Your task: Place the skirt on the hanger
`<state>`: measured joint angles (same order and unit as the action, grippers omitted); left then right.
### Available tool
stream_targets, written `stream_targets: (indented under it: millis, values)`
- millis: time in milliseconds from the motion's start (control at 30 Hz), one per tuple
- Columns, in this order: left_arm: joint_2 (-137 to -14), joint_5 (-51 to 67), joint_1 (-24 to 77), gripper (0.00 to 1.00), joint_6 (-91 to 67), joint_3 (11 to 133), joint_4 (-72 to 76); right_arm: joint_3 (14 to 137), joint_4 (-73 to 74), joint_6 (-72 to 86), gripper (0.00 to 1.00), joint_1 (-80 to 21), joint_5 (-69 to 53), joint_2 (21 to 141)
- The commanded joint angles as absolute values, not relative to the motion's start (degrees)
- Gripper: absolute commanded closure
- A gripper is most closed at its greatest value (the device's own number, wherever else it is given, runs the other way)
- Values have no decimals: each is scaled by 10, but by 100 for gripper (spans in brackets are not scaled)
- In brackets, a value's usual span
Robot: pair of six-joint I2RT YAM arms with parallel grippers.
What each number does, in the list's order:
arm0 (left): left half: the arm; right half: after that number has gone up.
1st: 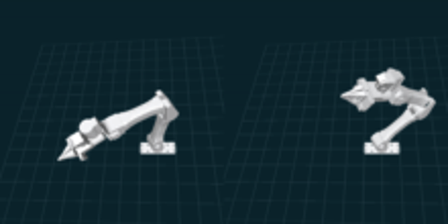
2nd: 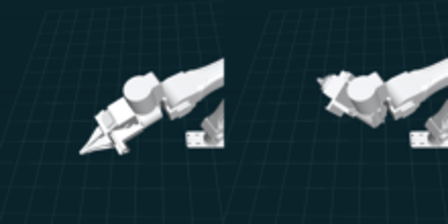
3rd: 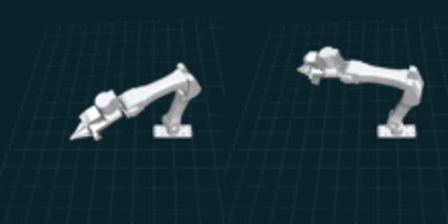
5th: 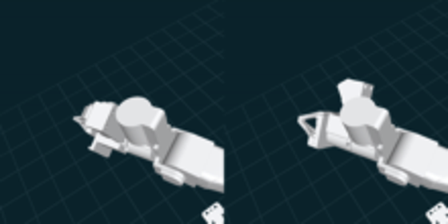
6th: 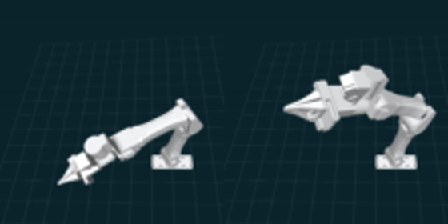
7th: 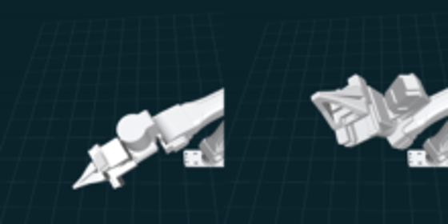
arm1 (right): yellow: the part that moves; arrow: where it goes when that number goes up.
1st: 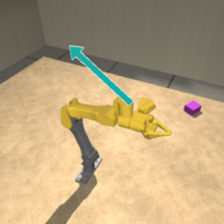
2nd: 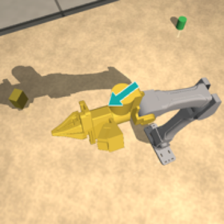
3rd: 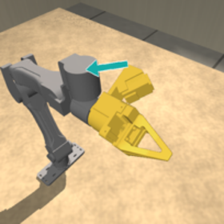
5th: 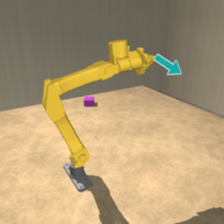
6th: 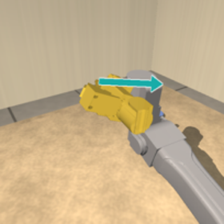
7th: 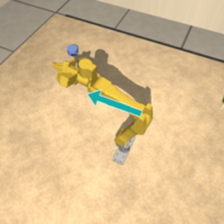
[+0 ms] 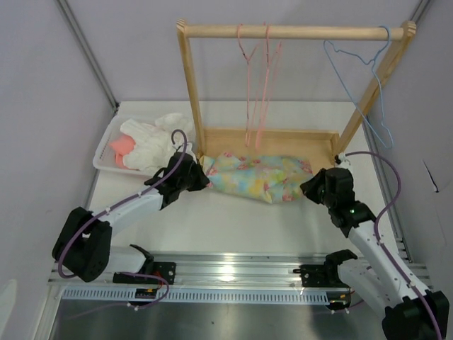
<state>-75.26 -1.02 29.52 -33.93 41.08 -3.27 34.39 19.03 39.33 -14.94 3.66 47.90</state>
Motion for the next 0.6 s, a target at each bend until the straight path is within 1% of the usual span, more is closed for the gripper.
stream_targets:
  millis: [0,33,67,100,133,200,233,300,333,433,567]
  values:
    - [-717,-40,303,82,-373,380,-36,319,219,431,84,-176,54,430]
    - [-700,-51,307,78,-374,372,-39,316,230,435,73,-179,61,424]
    - [-689,-56,310,67,-374,358,-43,312,239,435,68,-178,63,424]
    - [-679,-61,315,60,-374,354,-48,309,256,436,59,-179,67,425]
    - [-666,-66,318,52,-374,352,-53,307,262,435,54,-178,71,428]
    - [-629,-65,319,51,-369,345,-68,303,280,434,42,-178,77,430]
    - [-618,-68,319,51,-368,345,-78,302,286,436,39,-177,91,431]
    - [-584,-67,319,49,-364,346,-99,304,287,438,34,-174,93,429]
    - [-571,-67,320,46,-363,345,-103,306,278,438,34,-172,91,428]
    - [-520,-62,319,43,-356,344,-101,334,272,430,34,-170,98,441]
    - [-483,-40,321,43,-346,356,-99,390,275,411,33,-155,106,474]
